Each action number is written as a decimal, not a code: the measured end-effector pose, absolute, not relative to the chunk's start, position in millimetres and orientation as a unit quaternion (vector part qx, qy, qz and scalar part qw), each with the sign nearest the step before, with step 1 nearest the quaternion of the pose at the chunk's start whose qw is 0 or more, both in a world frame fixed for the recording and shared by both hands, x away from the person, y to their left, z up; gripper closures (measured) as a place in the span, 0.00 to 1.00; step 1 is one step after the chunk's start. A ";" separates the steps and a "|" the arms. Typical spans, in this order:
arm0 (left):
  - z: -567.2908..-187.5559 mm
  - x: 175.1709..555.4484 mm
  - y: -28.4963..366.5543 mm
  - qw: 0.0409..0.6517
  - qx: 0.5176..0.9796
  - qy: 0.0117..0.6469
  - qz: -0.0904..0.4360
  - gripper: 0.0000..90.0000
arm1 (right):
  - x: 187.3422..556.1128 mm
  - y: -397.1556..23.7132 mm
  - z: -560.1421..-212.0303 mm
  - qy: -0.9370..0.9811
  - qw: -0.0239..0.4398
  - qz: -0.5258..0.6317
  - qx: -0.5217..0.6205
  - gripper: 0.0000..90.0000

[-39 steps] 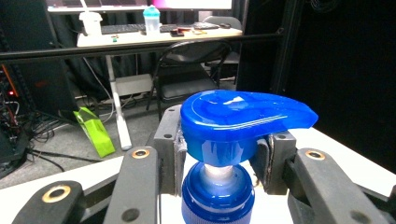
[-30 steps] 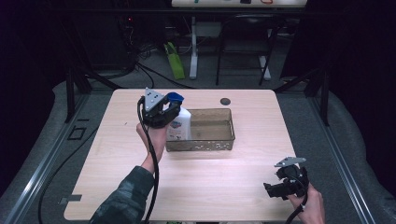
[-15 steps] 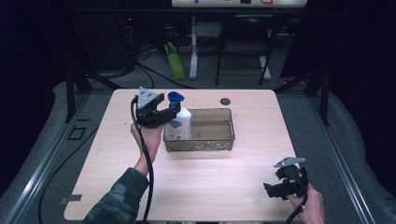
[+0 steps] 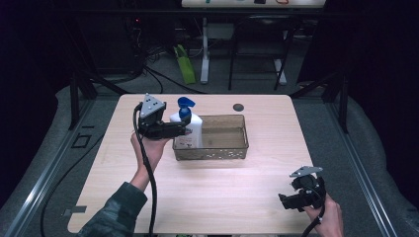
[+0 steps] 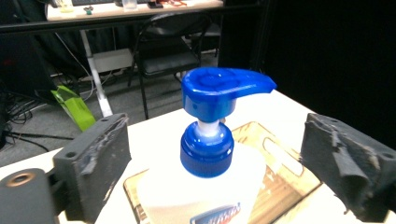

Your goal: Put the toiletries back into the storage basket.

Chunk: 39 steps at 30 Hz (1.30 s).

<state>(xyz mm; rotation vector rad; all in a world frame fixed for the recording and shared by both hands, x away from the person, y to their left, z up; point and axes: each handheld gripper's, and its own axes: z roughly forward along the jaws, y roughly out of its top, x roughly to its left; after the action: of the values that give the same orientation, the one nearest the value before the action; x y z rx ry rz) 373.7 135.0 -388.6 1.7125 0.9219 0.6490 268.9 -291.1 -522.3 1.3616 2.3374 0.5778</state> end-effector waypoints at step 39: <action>-476.8 371.9 195.9 0.409 0.770 0.435 0.224 0.01 | 269.7 -291.2 -524.5 0.833 0.187 0.197 0.482 0.05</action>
<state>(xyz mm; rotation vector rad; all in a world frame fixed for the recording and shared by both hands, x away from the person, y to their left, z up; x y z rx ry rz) 371.9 195.9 -476.8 1.9397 1.0960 0.5632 269.7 -291.2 -524.5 1.3577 2.3448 0.5540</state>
